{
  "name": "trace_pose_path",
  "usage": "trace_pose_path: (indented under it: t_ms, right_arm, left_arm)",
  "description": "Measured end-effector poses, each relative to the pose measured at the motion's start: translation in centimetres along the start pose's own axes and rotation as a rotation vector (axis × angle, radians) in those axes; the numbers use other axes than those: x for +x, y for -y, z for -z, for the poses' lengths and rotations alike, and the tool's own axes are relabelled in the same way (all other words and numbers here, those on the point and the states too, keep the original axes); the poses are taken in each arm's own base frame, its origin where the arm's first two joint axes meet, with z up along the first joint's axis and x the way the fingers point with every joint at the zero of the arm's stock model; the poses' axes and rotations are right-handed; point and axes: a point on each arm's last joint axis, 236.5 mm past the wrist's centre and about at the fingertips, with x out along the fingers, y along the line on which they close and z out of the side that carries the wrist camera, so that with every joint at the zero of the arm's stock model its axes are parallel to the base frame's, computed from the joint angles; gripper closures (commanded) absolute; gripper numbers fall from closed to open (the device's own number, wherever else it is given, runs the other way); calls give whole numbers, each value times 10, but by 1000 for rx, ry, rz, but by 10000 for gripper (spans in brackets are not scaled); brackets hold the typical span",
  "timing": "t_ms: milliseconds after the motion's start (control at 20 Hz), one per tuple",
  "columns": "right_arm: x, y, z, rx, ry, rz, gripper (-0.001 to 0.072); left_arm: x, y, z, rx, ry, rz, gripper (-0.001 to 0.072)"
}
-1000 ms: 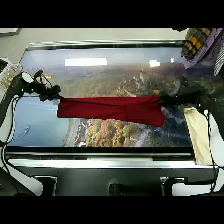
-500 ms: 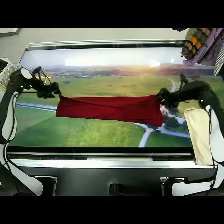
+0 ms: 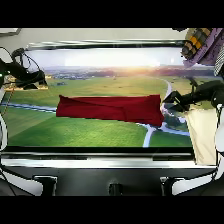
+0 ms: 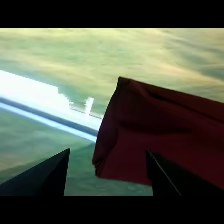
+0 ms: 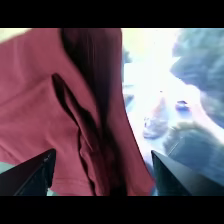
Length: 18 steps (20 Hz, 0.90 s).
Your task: Fold the clothes and pants, and hang the long-sleeved shirts on hangers.
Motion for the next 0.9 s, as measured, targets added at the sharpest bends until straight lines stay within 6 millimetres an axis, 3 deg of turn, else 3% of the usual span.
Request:
trace_pose_path:
  t_ms: [300,450,600,650,750,800,900]
  right_arm:
    - [38,-2,5,-13,-63,-38,36]
    - [50,-10,7,-28,-75,-48,80]
    - [67,-22,14,-66,-101,-37,278]
    - [71,-25,17,-81,-112,-29,449]
    - [79,-29,24,-112,-133,-4,677]
    - [80,-31,25,-126,-137,5,680]
    - [73,-37,27,-130,-133,10,681]
  left_arm:
    - [-17,3,11,9,-17,-30,148]
    - [-18,4,13,7,-21,-32,149]
    - [-18,4,14,-6,-24,-35,153]
    - [-18,4,15,-7,-26,-35,155]
    - [-18,4,15,-11,-26,-34,183]
    - [-18,5,15,-12,-27,-32,258]
    - [-17,9,17,-14,-36,-14,701]
